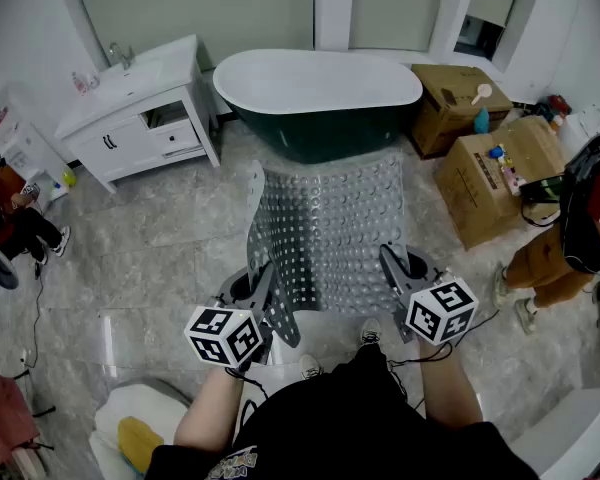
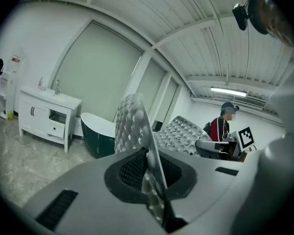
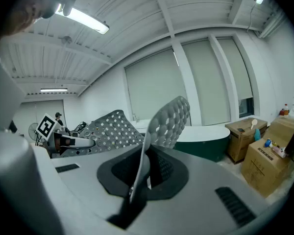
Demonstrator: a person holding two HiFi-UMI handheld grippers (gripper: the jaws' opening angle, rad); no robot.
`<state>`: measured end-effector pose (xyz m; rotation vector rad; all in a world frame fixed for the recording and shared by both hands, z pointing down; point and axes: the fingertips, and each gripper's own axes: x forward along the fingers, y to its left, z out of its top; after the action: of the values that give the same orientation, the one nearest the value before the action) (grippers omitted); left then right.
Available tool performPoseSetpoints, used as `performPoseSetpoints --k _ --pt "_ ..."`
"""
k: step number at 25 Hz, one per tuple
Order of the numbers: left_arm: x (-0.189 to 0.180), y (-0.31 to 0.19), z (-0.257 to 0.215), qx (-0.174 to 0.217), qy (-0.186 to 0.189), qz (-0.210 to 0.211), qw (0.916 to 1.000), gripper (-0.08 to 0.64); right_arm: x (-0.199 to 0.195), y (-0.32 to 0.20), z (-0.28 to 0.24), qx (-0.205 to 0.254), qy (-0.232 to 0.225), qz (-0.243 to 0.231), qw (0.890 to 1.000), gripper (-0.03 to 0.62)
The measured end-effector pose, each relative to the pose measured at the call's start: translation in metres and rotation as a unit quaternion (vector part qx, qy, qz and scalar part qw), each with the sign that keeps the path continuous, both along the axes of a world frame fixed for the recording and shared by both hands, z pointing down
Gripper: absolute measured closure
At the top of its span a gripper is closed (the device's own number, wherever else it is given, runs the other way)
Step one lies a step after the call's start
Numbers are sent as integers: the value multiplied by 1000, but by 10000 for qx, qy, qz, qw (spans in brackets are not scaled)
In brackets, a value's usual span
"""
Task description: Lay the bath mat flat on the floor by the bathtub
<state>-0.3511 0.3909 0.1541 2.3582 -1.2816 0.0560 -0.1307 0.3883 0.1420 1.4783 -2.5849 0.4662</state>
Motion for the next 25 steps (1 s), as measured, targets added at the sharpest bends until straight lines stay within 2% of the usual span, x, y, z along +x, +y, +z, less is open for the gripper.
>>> performPoseSetpoints --k 15,25 --pt "4 0 1 -29 14 37 10000 526 5 1 2 -4 -58 18 10000 562" --pt "26 -10 5 -97 16 68 9999 526 29 -11 10 -163 -85 56 9998 562"
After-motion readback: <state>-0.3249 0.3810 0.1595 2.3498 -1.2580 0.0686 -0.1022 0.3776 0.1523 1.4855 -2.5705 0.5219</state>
